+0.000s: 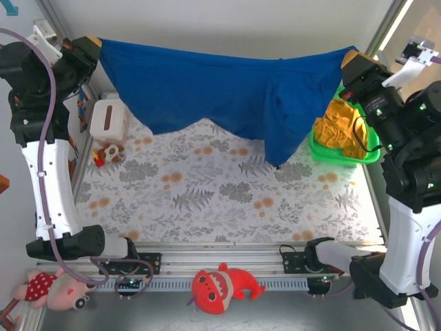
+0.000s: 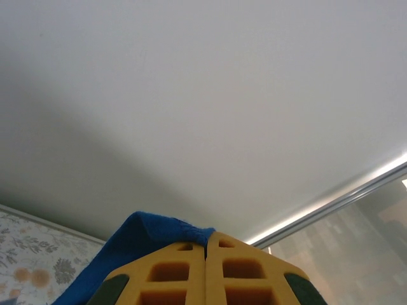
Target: Fold the inside-out t-shirt
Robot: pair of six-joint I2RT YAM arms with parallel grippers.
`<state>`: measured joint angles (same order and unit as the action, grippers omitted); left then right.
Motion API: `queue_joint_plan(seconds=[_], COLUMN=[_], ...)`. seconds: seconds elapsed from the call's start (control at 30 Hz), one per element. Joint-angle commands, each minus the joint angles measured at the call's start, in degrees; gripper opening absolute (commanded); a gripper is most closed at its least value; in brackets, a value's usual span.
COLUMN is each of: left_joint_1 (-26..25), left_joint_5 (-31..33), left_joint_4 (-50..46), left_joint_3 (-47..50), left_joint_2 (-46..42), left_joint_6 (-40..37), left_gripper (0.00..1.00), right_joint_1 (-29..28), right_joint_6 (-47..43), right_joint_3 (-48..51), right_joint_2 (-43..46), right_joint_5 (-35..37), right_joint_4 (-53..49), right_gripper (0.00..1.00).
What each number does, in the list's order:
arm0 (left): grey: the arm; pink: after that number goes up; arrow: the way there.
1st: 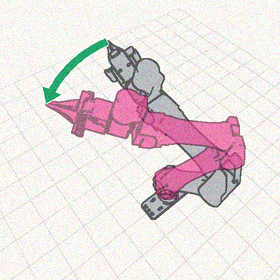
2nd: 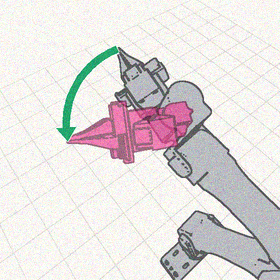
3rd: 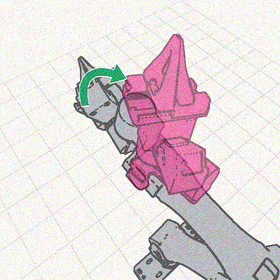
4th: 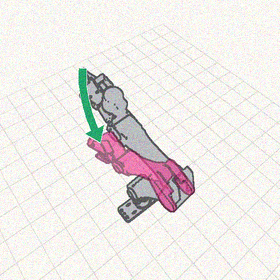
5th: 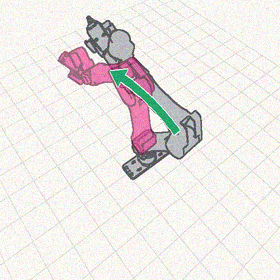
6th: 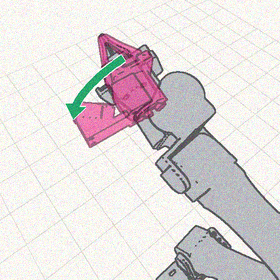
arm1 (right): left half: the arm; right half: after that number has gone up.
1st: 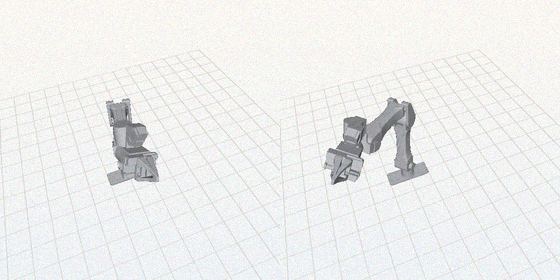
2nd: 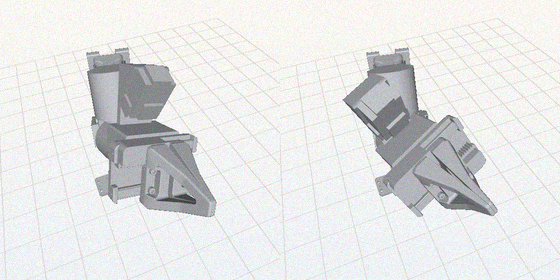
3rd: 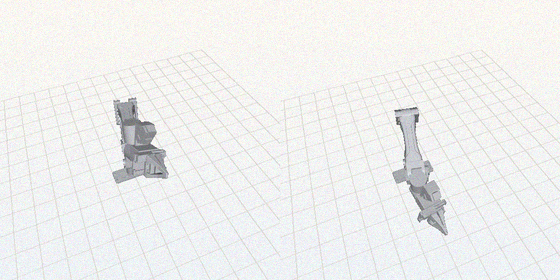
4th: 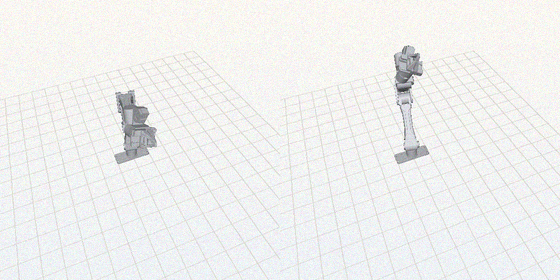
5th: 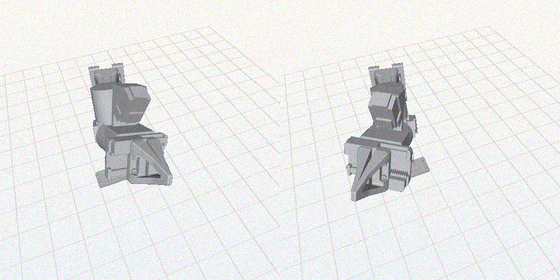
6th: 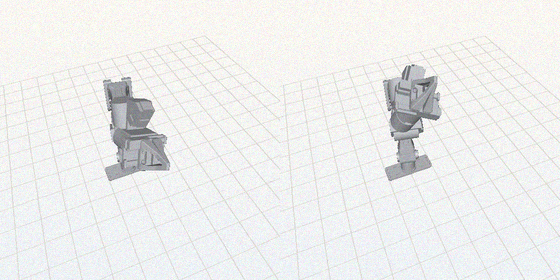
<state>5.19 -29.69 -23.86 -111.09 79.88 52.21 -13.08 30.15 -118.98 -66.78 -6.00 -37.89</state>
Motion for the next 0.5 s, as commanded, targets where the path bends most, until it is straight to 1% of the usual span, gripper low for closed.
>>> queue_joint_plan(seconds=[0.0, 0.13, 0.27, 0.4, 0.47], left_joint_1=[0.3, 0.3, 0.3, 0.1, -0.2], left_joint_5=[0.6, 0.4, 0.0, 0.1, 1.3], left_joint_4=[0.3, 1.0, 2.1, 4.2, 6.2], left_joint_3=[2.4, 7.7, 10.0, 7.1, 2.7], left_joint_2=[0.6, 2.5, 7.9, 14.7, 18.7], left_joint_6=[-0.8, -2.0, -3.4, -2.3, 1.1], left_gripper=[0.0, 0.0, 0.0, 0.0, 0.0], right_joint_1=[0.5, 0.5, 0.5, 0.8, 1.3], right_joint_6=[0.5, -1.0, -3.5, -3.9, 0.3], right_joint_3=[-0.8, 1.6, 3.1, 1.1, -0.9], right_joint_2=[-1.7, -4.7, -10.1, -18.4, -24.1], right_joint_5=[0.5, 1.0, 2.3, 1.0, -2.3], right_joint_4=[0.8, 0.8, 0.8, 2.5, 7.1], right_gripper=[0.0, 0.0, 0.0, 0.0, 0.0])
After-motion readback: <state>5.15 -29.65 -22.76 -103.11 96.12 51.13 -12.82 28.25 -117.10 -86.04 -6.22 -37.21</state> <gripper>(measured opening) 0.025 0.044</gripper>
